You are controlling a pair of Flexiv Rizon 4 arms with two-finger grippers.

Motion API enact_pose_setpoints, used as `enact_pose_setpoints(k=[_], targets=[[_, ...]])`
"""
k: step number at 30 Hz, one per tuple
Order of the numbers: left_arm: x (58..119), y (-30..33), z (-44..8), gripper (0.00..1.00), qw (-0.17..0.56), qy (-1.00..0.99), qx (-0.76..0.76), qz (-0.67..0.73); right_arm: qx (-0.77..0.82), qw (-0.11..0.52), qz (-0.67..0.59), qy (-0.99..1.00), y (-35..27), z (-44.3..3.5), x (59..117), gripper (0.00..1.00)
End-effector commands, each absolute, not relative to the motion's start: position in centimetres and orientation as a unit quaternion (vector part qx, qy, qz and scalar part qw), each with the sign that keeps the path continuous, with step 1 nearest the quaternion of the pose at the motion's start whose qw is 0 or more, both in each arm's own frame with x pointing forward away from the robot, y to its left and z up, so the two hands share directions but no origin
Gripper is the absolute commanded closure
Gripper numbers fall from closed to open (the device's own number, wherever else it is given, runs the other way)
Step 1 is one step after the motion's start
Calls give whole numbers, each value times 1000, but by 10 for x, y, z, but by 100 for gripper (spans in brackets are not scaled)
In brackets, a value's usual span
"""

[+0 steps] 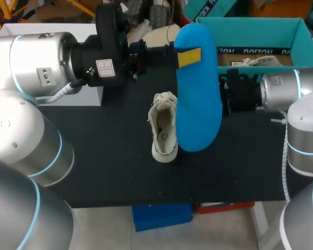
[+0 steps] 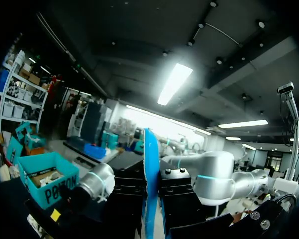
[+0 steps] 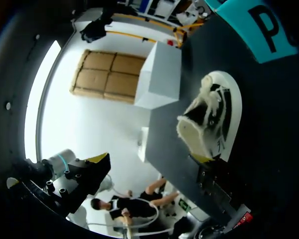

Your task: Take the shoe out of the shoebox, open the shoe tongue, remove and reinsert the insole, then place the shoe into the shoebox

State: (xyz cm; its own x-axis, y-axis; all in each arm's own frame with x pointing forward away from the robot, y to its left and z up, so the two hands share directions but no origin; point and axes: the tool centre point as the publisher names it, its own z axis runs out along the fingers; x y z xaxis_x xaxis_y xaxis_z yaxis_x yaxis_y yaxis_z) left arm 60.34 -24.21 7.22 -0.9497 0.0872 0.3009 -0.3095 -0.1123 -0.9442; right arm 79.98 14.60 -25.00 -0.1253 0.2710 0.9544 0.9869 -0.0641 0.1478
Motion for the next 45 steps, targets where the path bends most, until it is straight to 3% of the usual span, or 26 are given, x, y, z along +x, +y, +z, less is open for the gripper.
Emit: enact_pose_setpoints(k=[1,31,34,39,45], targets=[[600,-245,72,100,131,-652,89,742,-548,370,-483,-574,148,-251,800,0],[600,-245,72,100,131,-652,89,742,-533,394,-514,-545,144,-240,801,0],[607,-252,74,100,49,-655,17,753,-533,394,-514,-545,144,-240,801,0],[614,-261,46,100,5,-624,-49,780,-533,394,-514,-545,144,-240,801,0],[619,-270,-11,100,7,-628,-43,777,-533,394,-514,-545,144,-240,801,0]])
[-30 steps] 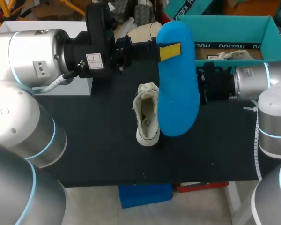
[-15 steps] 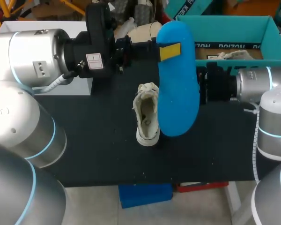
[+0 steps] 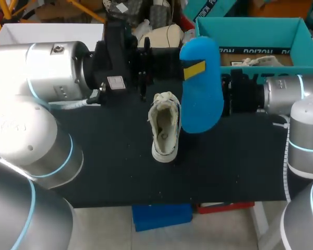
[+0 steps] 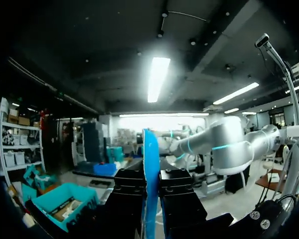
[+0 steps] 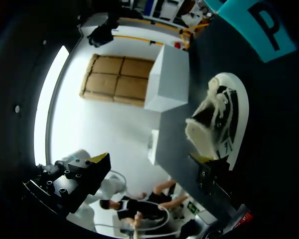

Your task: Take the shoe out of the shoebox, open the shoe tongue, remove and reinsert the insole, then place the shoe into the shoebox

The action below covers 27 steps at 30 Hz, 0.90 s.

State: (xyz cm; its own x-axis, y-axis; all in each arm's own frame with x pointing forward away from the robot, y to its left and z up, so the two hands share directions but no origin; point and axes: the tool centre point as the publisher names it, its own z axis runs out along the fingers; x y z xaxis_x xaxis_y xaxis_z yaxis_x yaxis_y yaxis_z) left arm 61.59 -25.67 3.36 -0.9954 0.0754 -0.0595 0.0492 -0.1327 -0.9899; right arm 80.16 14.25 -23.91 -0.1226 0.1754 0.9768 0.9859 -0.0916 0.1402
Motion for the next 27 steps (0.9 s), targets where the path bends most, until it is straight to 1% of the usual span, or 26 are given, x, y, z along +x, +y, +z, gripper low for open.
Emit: enact_pose_setpoints(k=[1,4,19,20,22,23,25,26,27], targets=[[620,-271,-19,100,17,-627,-37,778,-533,394,-514,-545,144,-240,801,0],[629,-273,-35,100,50,-632,-9,773,-533,394,-514,-545,144,-240,801,0],[629,-273,-35,100,50,-632,-9,773,-533,394,-514,-545,144,-240,801,0],[624,-275,-30,100,27,-628,-36,777,-533,394,-514,-545,144,-240,801,0],[610,-277,-34,100,-41,-634,-94,766,-533,394,-514,-545,144,-240,801,0],[606,-277,-39,100,-54,-622,-120,772,-533,394,-514,-545,144,-240,801,0],[598,-279,-56,100,-119,-640,-172,739,-533,394,-514,-545,144,-240,801,0],[596,-277,-64,100,-123,-630,-181,745,-533,394,-514,-545,144,-240,801,0],[595,-275,-73,100,-143,-634,-188,736,-533,394,-514,-545,144,-240,801,0]])
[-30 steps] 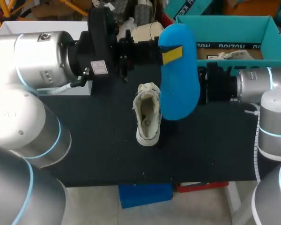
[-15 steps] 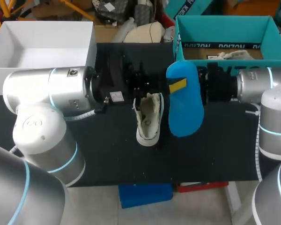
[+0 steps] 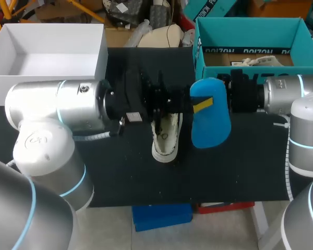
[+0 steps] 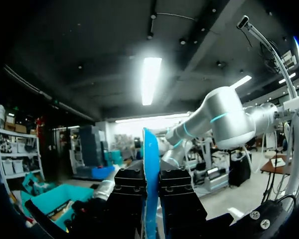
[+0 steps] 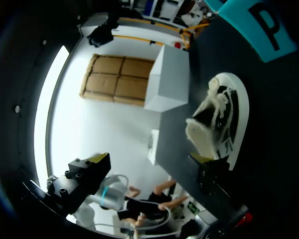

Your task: Take the shoe out of the shoebox, open the shoe tongue, remove and reinsert the insole, then place the shoe into the shoebox

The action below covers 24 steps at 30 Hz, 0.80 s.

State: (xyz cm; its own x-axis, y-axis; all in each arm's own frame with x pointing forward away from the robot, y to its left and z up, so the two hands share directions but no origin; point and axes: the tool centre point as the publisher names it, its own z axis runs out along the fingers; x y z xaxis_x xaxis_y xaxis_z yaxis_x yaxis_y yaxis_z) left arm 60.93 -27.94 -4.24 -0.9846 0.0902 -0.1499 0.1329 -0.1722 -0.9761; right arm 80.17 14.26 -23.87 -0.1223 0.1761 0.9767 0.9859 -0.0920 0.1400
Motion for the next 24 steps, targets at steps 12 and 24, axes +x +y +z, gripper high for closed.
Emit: enact_pose_setpoints(k=[12,24], targets=[[605,-248,-160,100,231,672,234,-664,-533,394,-514,-545,144,-240,801,0],[605,-248,-160,100,231,672,234,-664,-533,394,-514,-545,144,-240,801,0]])
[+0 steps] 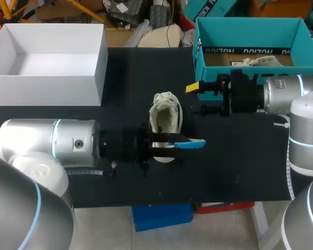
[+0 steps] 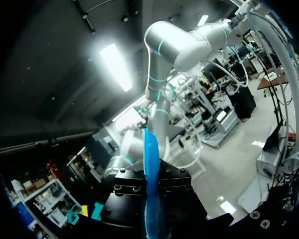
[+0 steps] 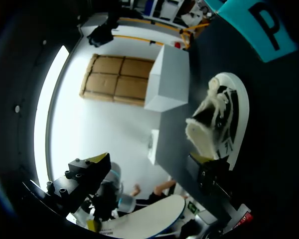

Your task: Take the shoe out of the shoebox, open the shoe tongue, remove and reinsert the insole, then place the shoe into the shoebox

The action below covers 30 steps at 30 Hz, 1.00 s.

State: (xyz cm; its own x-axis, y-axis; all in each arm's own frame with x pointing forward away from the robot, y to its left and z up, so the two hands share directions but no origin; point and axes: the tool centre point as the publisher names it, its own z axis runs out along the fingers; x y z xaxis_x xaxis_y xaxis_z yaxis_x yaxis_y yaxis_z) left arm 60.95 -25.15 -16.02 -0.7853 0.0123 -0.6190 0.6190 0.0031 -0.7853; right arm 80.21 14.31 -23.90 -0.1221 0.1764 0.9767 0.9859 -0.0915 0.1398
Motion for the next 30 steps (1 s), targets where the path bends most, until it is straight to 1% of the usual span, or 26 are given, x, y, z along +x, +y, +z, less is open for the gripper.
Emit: enact_pose_setpoints(k=[1,5,7,9,10,11,12,13,14,16,19,20,30], targets=[[605,-248,-160,100,231,672,234,-664,-533,394,-514,-545,144,-240,801,0],[605,-248,-160,100,231,672,234,-664,-533,394,-514,-545,144,-240,801,0],[593,-248,-164,100,300,641,284,-647,-533,394,-514,-545,144,-240,801,0],[591,-244,-173,100,338,608,313,-647,-533,394,-514,-545,144,-240,801,0],[590,-242,-179,100,373,603,338,-619,-533,394,-514,-545,144,-240,801,0],[591,-240,-184,100,372,589,336,-634,-533,394,-514,-545,144,-240,801,0],[594,-236,-188,100,388,584,335,-630,-533,394,-514,-545,144,-240,801,0],[594,-236,-194,100,424,585,362,-589,-533,394,-514,-545,144,-240,801,0],[596,-234,-199,100,429,575,364,-593,-533,394,-514,-545,144,-240,801,0],[599,-232,-209,100,477,569,399,-537,-533,394,-514,-545,144,-240,801,0],[601,-229,-220,100,493,570,431,-497,-533,394,-514,-545,144,-240,801,0],[602,-229,-221,100,483,571,430,-506,-533,394,-514,-545,144,-240,801,0],[602,-229,-221,100,483,571,430,-506,-533,394,-514,-545,144,-240,801,0]])
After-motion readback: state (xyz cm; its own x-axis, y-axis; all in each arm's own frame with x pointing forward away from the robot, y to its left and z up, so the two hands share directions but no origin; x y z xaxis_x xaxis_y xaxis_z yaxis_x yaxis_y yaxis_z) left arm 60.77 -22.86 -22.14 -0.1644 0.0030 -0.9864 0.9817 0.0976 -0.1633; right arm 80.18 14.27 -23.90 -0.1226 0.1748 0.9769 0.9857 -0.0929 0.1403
